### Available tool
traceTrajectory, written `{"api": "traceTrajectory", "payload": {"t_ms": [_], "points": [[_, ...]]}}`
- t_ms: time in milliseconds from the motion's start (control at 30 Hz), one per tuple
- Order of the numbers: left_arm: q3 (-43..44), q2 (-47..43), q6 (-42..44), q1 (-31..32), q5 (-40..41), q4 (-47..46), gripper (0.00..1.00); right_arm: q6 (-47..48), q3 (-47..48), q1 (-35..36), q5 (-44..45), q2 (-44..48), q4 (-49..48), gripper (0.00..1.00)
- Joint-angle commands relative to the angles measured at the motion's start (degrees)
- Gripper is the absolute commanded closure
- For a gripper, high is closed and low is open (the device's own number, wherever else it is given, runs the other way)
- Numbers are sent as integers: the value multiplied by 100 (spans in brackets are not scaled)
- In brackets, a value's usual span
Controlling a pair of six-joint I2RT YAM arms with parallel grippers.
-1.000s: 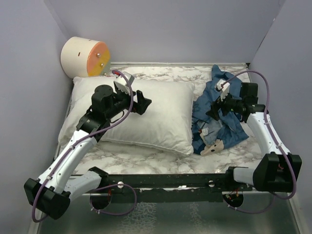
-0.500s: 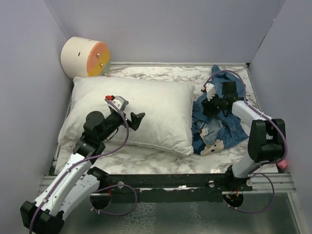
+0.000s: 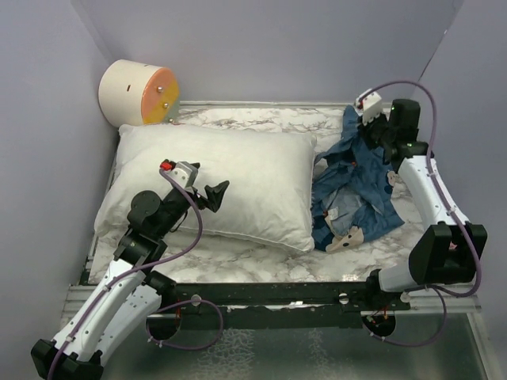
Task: Put the pillow into the pillowcase
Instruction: Adjust the pillowcase at the center of the board.
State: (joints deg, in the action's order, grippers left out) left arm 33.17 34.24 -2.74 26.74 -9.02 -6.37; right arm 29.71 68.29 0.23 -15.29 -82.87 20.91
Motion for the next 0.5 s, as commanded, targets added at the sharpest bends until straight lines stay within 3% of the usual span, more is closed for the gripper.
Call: {"api": "traceTrajectory", "payload": {"t_ms": [0,233,467], "points": [[-60,-108,78,-2,154,-187,2,-220,1339,-189,360,207,-179,99],[-79,-154,89,2,183,-198,2,-519,2755,-190,-264,-175,120,99],[-95,-164,106,-11,190,-203,2,-871,3014,-190,-227,-277,-384,99]]}}
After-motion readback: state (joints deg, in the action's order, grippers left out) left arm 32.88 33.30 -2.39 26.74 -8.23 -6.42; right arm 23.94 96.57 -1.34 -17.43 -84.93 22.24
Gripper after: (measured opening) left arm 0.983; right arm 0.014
